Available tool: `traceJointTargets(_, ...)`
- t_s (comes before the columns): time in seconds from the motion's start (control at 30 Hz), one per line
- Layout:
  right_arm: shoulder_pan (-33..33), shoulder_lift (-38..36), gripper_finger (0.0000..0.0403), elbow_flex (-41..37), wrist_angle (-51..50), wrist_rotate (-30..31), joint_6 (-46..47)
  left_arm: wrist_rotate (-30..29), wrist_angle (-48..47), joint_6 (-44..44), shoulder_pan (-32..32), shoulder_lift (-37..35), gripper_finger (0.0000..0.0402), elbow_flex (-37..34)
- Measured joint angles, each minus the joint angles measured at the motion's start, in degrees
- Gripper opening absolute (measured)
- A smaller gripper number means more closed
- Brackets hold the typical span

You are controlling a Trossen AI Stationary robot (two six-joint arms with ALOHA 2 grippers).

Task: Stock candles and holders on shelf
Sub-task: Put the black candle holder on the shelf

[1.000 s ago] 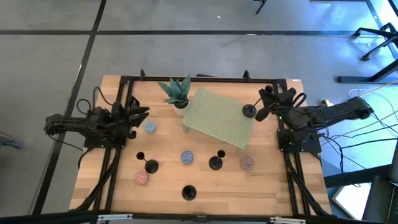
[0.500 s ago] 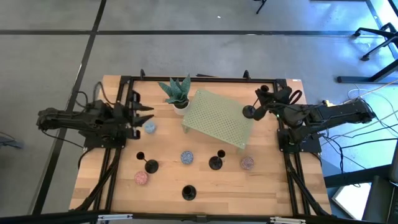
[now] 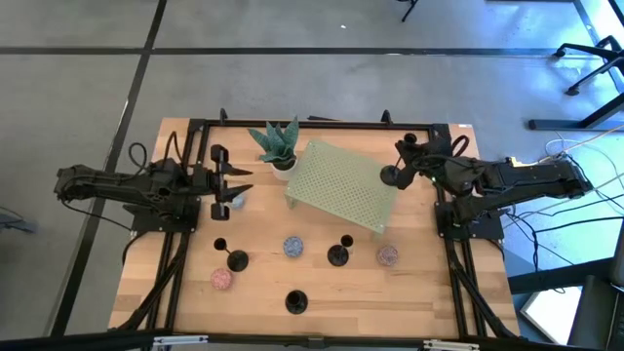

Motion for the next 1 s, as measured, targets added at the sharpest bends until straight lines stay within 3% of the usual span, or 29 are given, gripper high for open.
traceJointTargets(0.3, -0.26, -0.01, 0.0095, -0.01, 0.38, -2.94, -2.34, -0.02, -0.28, 0.42, -0.01, -0.03, 0.0144, 0.0)
traceJointTargets(0.77, -0.09, -2.01, 0.0215, 0.06, 0.59, -2.97, -7.72, -0.02, -1.55, 0.28, 0.01, -0.03, 0.0144, 0.0)
traceJointTargets(1.0, 0.29, -3.94, 0.0246, 0.06, 0.59, -2.99, -8.99, -0.02, -1.99, 0.06, 0.0, -0.03, 0.0144, 0.0)
